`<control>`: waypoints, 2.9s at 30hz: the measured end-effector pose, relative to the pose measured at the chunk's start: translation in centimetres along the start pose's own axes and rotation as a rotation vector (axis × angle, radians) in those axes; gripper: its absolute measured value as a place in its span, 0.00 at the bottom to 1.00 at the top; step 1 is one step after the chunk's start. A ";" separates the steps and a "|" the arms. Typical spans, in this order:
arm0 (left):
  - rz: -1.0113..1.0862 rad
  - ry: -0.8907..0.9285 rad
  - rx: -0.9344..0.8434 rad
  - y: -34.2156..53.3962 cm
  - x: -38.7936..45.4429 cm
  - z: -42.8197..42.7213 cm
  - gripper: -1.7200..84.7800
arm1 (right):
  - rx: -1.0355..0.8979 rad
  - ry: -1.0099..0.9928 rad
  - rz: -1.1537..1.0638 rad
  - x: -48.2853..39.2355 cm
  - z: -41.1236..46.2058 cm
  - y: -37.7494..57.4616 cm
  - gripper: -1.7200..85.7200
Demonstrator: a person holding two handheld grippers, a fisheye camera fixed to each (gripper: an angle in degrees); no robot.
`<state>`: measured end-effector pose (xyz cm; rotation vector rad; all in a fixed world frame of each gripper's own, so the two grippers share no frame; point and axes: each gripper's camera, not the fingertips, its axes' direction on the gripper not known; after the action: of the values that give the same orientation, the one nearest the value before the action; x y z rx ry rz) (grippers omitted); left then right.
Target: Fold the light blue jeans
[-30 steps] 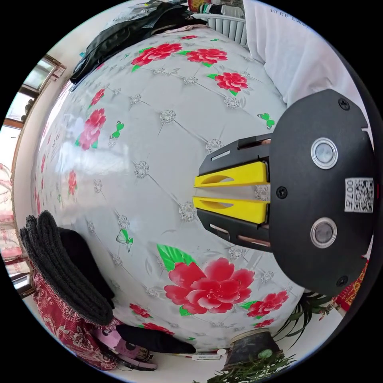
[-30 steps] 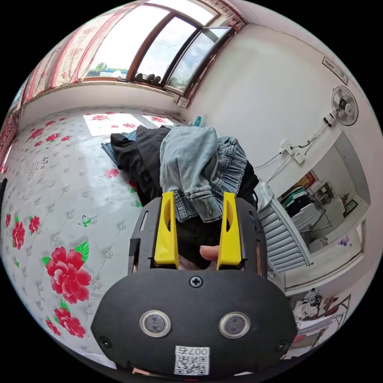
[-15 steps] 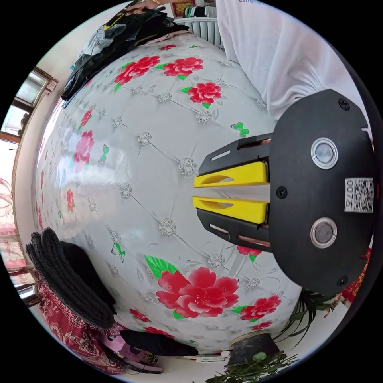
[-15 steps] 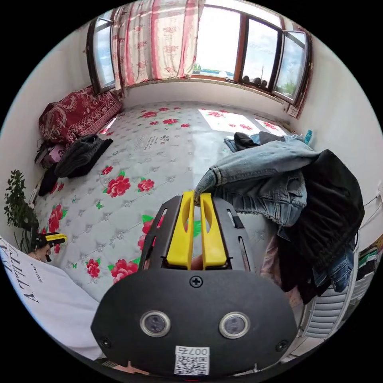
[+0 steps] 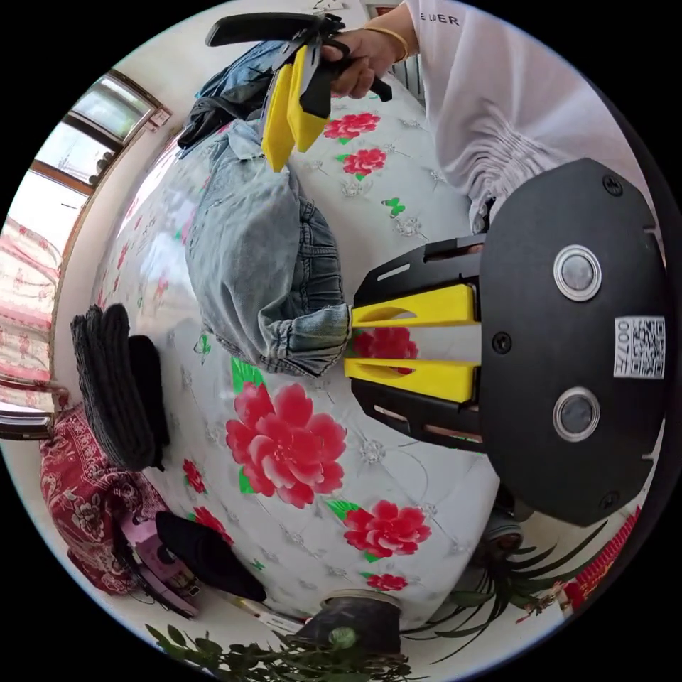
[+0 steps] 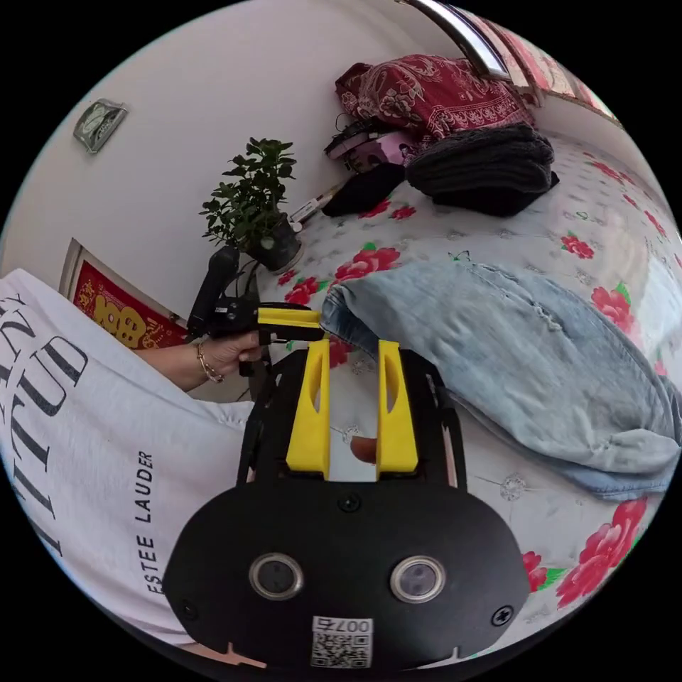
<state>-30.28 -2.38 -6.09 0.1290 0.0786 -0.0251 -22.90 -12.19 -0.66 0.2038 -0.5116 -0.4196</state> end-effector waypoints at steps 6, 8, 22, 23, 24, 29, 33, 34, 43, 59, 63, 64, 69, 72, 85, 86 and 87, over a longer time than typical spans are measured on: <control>-0.091 0.071 0.077 2.7 -4.9 -3.6 0.13 | 0.033 0.249 0.333 8.5 -6.0 6.1 0.12; -0.047 0.101 0.111 2.7 -4.4 -4.5 0.14 | 0.041 0.305 0.429 11.0 -8.1 7.8 0.13; 0.072 -0.064 0.136 -11.8 -0.6 -2.0 0.08 | 0.101 0.428 0.808 28.6 -11.2 3.7 0.12; 0.077 -0.057 0.158 -12.3 -0.7 -2.9 0.08 | 0.084 0.425 0.818 29.3 -10.7 3.6 0.12; 0.085 -0.043 0.204 -12.9 -0.9 -4.8 0.08 | 0.043 0.409 0.839 30.5 -9.7 3.5 0.10; 0.163 -0.095 0.304 -13.4 -0.9 -11.2 0.08 | 0.170 0.431 0.788 30.0 -12.8 3.4 0.03; 0.255 -0.208 0.341 -12.9 -0.9 -14.7 0.08 | 0.563 0.349 0.563 23.8 -23.2 4.4 0.02; 0.287 -0.217 0.361 -12.5 -0.9 -15.9 0.08 | 0.645 0.371 0.463 20.9 -26.3 4.8 0.02; 0.578 -0.135 0.107 -3.3 2.5 -13.2 0.09 | 0.411 0.599 0.316 6.2 -30.0 15.3 0.03; 0.286 -0.053 -0.033 -1.2 0.5 -2.2 0.16 | 0.146 0.534 0.774 16.1 -17.2 21.7 0.14; 0.326 -0.133 -0.125 -0.9 3.2 3.1 0.12 | 0.063 0.493 0.778 19.8 -14.4 19.7 0.13; 0.321 -0.175 -0.116 -0.7 3.6 2.7 0.10 | 0.013 0.442 0.809 20.8 -13.0 19.9 0.12; 0.189 -0.087 0.046 1.2 1.1 -4.7 0.07 | 0.153 0.392 0.835 19.1 -14.4 21.4 0.08; 0.135 0.014 0.192 3.6 -0.9 -11.0 0.07 | 0.399 0.397 0.707 14.1 -18.9 22.5 0.06; 0.171 0.069 1.151 18.1 0.2 -39.2 0.05 | 1.218 0.946 0.104 -13.2 -37.4 27.1 0.03; 0.169 0.041 1.171 18.4 0.4 -39.7 0.05 | 1.247 0.964 0.085 -13.9 -37.8 27.2 0.03; 0.161 -0.009 1.192 18.6 0.7 -40.5 0.05 | 1.284 0.986 0.055 -14.8 -38.5 27.0 0.02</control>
<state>-32.09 21.28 -43.79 1.3257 0.0347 0.0927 -5.80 21.73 -32.10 1.5408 0.2697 0.1540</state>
